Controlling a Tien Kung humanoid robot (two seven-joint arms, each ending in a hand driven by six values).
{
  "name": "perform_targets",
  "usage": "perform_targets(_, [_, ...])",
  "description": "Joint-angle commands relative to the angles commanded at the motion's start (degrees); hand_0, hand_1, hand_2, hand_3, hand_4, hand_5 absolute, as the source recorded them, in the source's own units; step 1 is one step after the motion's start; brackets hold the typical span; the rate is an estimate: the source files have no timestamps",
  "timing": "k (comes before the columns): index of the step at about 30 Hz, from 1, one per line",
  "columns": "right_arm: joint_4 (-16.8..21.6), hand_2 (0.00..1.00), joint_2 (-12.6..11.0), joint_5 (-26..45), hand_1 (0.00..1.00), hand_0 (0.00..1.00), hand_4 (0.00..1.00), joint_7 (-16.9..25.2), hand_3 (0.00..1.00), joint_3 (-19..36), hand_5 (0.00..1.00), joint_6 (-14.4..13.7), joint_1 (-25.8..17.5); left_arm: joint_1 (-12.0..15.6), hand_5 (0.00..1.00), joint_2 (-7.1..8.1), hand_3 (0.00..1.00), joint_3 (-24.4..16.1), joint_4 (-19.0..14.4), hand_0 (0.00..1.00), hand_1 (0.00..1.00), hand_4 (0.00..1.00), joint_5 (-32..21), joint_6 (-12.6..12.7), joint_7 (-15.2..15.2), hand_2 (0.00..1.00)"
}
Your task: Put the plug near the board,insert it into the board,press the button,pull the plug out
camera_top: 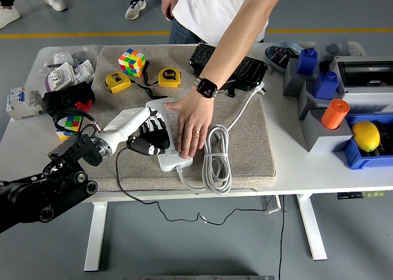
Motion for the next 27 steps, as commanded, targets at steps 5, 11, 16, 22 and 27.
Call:
perform_targets(5, [0.01,0.705,0.05,-0.04,0.708,0.708,0.998,0.02,0.594,0.01,0.56,-0.02,-0.04,0.14,0.046,0.2,0.501,-0.15,0.11,0.286,0.313,0.892,-2.83,0.85,-1.24,0.349])
perform_targets(11, [0.01,0.705,0.12,-0.04,0.707,0.708,0.998,0.05,0.594,0.15,0.557,-0.03,-0.01,0.17,0.047,0.28,0.497,-0.36,-0.15,0.278,0.303,0.889,-5.3,2.51,-3.41,0.343])
perform_targets(16, [0.04,0.705,0.1,-0.1,0.707,0.706,0.998,0.04,0.593,0.22,0.555,-0.03,0.0,0.12,0.044,0.3,0.495,-0.31,-0.14,0.269,0.299,0.886,-5.77,2.44,-3.64,0.34])
perform_targets(22, [0.02,0.705,0.16,-0.09,0.707,0.706,0.998,0.06,0.593,0.25,0.553,-0.06,-0.06,0.28,0.045,0.35,0.495,-0.03,-0.06,0.263,0.295,0.889,-6.29,2.02,-4.02,0.339])
perform_targets(27, [0.03,0.705,0.16,-0.09,0.707,0.707,0.998,0.07,0.592,0.27,0.549,-0.05,-0.09,0.43,0.044,0.55,0.494,-0.46,-0.18,0.265,0.294,0.89,-8.97,2.42,-5.52,0.338])
